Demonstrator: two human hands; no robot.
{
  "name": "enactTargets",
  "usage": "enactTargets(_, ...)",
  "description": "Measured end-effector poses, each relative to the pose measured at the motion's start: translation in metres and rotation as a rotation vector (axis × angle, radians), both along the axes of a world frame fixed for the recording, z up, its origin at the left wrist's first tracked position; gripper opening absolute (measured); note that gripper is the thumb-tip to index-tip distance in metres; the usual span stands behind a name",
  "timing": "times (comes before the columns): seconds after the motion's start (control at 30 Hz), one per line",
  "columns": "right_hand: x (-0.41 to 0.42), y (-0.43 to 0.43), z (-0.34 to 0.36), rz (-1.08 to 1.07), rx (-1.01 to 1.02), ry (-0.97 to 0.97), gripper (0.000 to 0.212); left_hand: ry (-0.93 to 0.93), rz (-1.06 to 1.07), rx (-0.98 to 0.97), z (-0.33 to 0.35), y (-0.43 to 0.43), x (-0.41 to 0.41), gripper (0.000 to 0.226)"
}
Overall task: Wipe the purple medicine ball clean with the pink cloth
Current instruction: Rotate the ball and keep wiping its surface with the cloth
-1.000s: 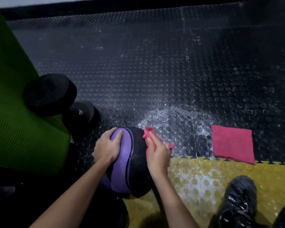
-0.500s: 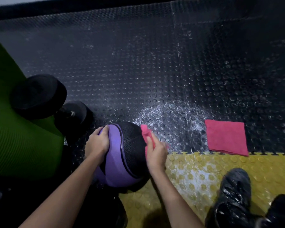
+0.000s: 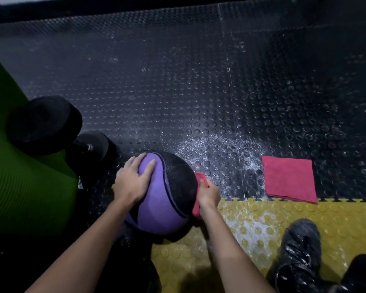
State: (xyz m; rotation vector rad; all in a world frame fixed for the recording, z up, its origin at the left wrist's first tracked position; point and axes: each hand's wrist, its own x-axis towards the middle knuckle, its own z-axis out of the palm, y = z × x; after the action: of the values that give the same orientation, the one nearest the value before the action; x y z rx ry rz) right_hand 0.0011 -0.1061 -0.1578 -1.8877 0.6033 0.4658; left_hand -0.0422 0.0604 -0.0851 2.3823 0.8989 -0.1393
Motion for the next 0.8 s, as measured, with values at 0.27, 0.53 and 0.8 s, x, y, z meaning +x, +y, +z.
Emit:
enactTargets(0.27,-0.054,0.03,0.032,-0.018,0.001,-0.618,0.031,-0.011,0.175,-0.036,0.005,0.001,0.005,0.045)
enactTargets(0.53,-0.023,0.009,0.018,-0.103,0.041,-0.087,0.028,0.024,0.32,-0.065,0.004,0.005,0.018,0.045)
enactTargets(0.8,-0.024,0.015,0.015,0.055,-0.003,-0.412,0.029,0.006,0.355,-0.085,0.004,0.009,0.018,0.044)
